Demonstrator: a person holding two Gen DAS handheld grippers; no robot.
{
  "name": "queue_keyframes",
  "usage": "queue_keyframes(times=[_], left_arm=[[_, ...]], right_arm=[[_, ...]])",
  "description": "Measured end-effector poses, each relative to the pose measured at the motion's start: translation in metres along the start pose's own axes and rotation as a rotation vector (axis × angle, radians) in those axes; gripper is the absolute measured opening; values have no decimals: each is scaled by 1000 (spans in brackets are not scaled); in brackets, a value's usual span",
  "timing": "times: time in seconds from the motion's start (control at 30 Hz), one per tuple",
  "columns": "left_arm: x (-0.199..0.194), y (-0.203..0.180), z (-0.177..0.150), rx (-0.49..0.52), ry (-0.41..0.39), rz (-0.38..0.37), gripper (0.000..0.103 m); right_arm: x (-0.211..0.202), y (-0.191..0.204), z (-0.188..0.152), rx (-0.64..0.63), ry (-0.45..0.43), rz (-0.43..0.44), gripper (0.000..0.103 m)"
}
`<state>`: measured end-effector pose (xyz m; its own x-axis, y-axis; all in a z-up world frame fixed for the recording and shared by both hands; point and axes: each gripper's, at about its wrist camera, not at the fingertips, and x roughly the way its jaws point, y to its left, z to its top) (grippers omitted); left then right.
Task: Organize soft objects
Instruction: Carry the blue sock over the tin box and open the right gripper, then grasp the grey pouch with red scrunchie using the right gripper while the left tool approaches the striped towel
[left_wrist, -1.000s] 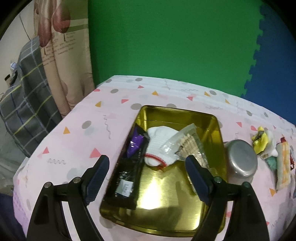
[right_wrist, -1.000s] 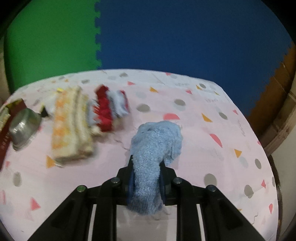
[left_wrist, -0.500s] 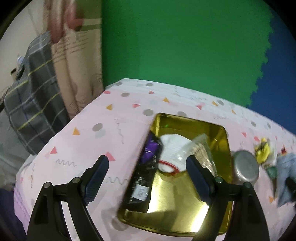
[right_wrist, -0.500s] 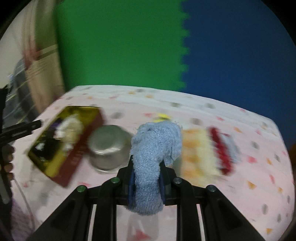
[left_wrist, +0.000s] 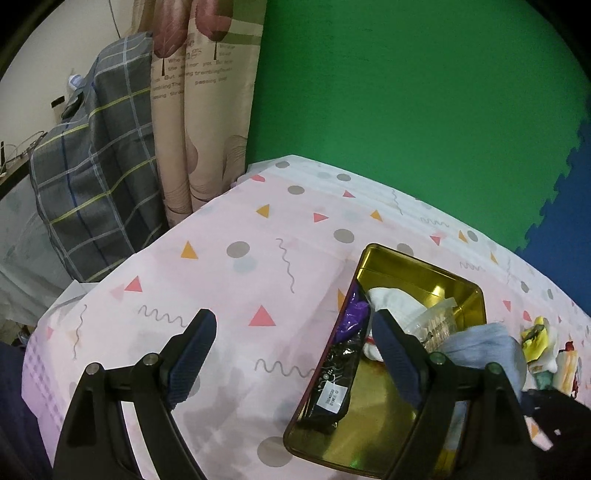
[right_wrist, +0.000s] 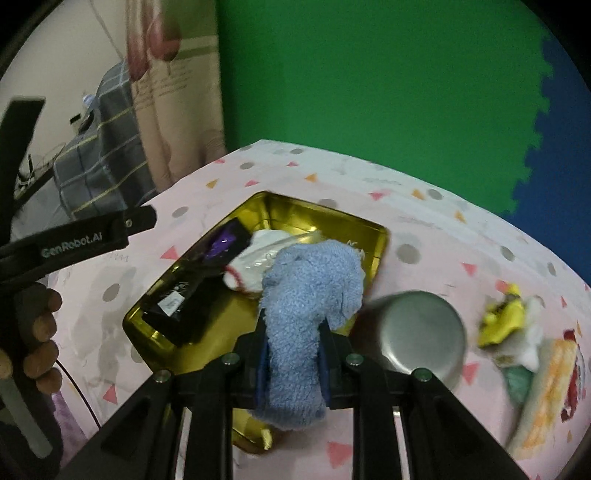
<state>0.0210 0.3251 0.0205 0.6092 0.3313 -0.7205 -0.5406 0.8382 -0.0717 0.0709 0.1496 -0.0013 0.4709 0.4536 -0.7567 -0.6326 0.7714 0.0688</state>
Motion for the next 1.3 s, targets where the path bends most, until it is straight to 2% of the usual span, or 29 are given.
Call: queue_keyframes(times=[0.2, 0.33, 0.43, 0.7, 0.9, 1.03, 1.23, 1.3], left_arm=[[-1, 0, 0, -11, 0, -17, 83], [-3, -9, -2, 12, 0, -35, 84], [-6, -18, -4, 39, -5, -53, 84], [-9, -50, -14, 133, -8, -75, 86], [-15, -87, -29, 238, 4, -115, 88], [-19, -108, -39, 296, 10, -121, 88], [-22, -134, -52, 363, 35, -130, 89], [-24, -142, -56, 387, 34, -117, 89]], right_arm=[[22, 15, 3, -25, 23, 3, 25], [23, 11, 2, -11, 26, 27, 35], [18, 7, -1, -7, 19, 44, 40], [-17, -18, -19, 8, -13, 11, 40], [-65, -78, -48, 59, -59, -110, 40], [-95, -144, -75, 150, -64, -221, 41], [-118, -247, -109, 277, -48, -384, 41], [-120, -273, -117, 310, -40, -398, 41]])
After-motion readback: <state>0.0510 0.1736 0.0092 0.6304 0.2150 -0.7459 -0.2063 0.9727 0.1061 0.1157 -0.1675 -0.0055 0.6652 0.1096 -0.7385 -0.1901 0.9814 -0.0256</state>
